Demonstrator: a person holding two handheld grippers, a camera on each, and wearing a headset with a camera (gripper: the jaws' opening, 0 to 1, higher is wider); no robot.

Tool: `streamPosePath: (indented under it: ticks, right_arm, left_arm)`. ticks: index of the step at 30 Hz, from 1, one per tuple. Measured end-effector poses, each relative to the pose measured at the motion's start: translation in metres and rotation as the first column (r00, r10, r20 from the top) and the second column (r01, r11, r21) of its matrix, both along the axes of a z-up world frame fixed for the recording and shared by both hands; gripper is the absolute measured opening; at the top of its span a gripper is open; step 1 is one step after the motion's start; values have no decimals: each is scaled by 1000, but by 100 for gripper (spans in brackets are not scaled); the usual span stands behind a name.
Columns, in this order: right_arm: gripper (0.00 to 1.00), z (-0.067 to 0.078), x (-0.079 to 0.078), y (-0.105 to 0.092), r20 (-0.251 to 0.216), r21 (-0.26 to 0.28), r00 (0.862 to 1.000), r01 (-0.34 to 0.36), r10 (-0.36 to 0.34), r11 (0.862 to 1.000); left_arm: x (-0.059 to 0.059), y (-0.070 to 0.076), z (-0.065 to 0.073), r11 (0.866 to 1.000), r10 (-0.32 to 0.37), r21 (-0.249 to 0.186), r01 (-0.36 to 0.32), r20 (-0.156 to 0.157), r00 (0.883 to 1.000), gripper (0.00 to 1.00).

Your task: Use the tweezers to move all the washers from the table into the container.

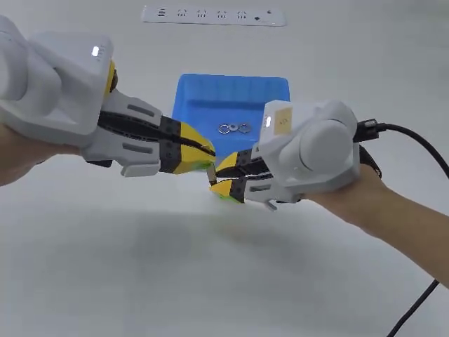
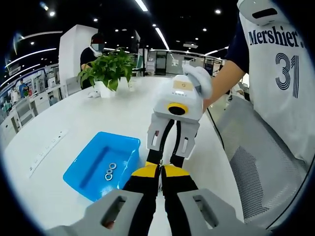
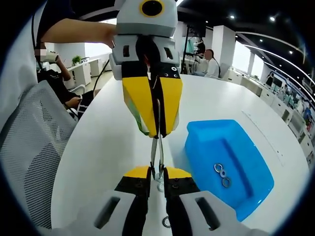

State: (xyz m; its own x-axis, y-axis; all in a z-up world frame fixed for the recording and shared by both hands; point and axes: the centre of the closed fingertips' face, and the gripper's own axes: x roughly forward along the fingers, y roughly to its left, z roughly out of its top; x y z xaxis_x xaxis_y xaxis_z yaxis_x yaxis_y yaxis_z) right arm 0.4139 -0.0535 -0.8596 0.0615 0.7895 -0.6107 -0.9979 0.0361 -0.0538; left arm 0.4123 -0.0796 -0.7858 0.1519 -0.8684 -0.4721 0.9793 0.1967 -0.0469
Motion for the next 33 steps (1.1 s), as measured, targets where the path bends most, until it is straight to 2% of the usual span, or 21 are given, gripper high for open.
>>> streamPosePath:
  ticks: [8, 13, 16, 24, 27, 29, 33]
  right_arm:
    - [12, -1, 0, 0, -6, 0, 1000, 0, 0, 1000]
    - [12, -1, -2, 0, -14, 0, 1000, -5, 5, 1000]
    - [11, -3, -4, 0, -3, -5, 1000, -6, 6, 1000]
    - [10, -3, -3, -1, -4, -7, 1000, 0, 0, 1000]
    - [10, -3, -3, -1, -4, -10, 1000, 1, -1, 1000]
    - [10, -2, -4, -1, 0, -17, 1000, 2, -2, 1000]
    - [10, 2, -5, -2, 3, -13, 1000, 9, -9, 1000]
  left_arm:
    - [0, 2, -1, 1000, 4, 4, -4, -4, 1000, 6]
    - [-3, 2, -2, 1000, -4, 12, 4, -5, 1000, 6]
    - [-5, 1, -2, 1000, -8, 12, 9, -5, 1000, 6]
    - [-1, -1, -3, 1000, 2, 0, -2, -16, 1000, 6]
    - [-2, -1, -3, 1000, -3, -1, 3, -14, 1000, 6]
    - [-2, -1, -3, 1000, -5, 3, 5, 0, 1000, 6]
    - [-3, 0, 2, 1000, -4, -3, 4, 5, 1000, 6]
